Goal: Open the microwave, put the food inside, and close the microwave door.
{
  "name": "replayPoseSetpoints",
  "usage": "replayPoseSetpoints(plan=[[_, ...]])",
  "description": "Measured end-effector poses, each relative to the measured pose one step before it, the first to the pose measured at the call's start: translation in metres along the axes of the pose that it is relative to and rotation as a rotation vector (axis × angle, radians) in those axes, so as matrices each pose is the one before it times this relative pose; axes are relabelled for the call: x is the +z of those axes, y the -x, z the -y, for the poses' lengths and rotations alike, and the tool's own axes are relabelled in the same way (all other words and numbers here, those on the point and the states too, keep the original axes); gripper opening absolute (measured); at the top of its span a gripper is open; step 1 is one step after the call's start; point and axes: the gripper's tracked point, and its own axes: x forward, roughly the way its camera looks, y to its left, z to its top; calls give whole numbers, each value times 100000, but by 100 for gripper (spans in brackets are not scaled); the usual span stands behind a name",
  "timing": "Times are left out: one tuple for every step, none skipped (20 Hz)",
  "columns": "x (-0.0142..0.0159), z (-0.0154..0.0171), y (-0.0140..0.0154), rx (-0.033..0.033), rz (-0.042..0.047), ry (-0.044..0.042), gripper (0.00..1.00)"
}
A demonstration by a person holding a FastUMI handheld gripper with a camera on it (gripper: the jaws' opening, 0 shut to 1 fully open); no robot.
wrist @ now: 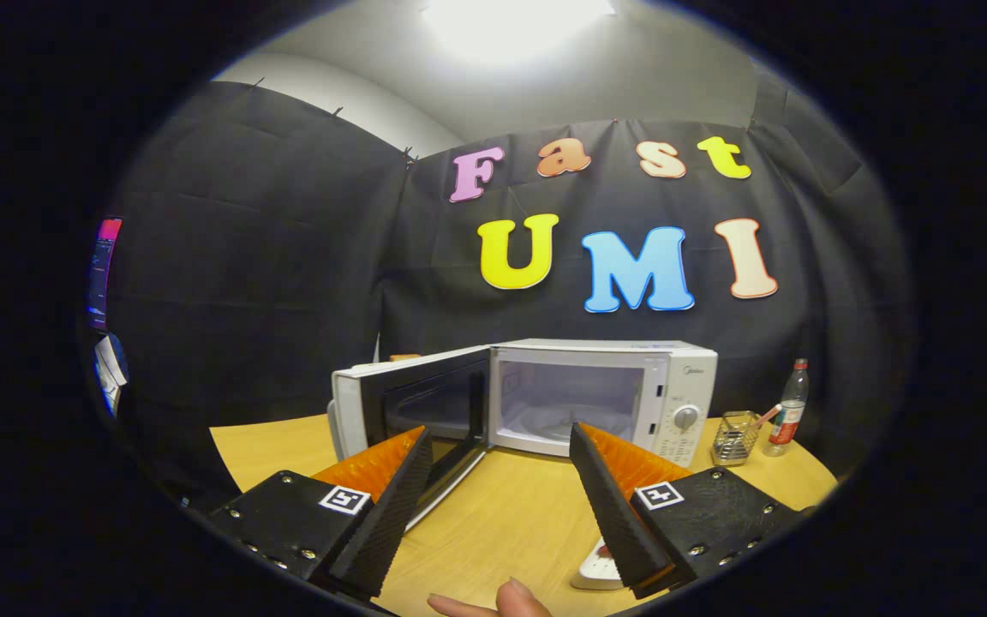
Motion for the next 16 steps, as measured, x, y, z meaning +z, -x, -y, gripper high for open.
replayPoseSetpoints(plan=[[-337, 1823, 243, -3713, -564, -354, 97], [-708, 2333, 153, -4701, -1774, -1549, 96], [-675, 2137, 44, -3792, -1655, -2187, 96], [-539, 1849, -150, -3436, -1574, -2206, 96], [-607, 1723, -138, -2322, -1548, -1747, 96], [-625, 1534, -245, -2102, -1387, -1381, 96], [-770, 1456, -397, -1412, -1917, -1702, 97], [-908, 1177, -601, -626, -2451, -3267, 97], [-816, 954, -620, 29, -2851, -5342, 97], [-785, 683, -675, 782, -2536, -5313, 97], [-994, 720, -772, 195, -3595, -5112, 97], [-957, 393, -807, 1292, -3229, -5055, 98], [-763, 244, -783, 1169, -2809, -4353, 98], [-468, 457, -538, 406, -2208, -3360, 98], [-254, 671, -955, -1236, -814, -2036, 98], [-385, 741, -628, -1758, -1071, -880, 98]])
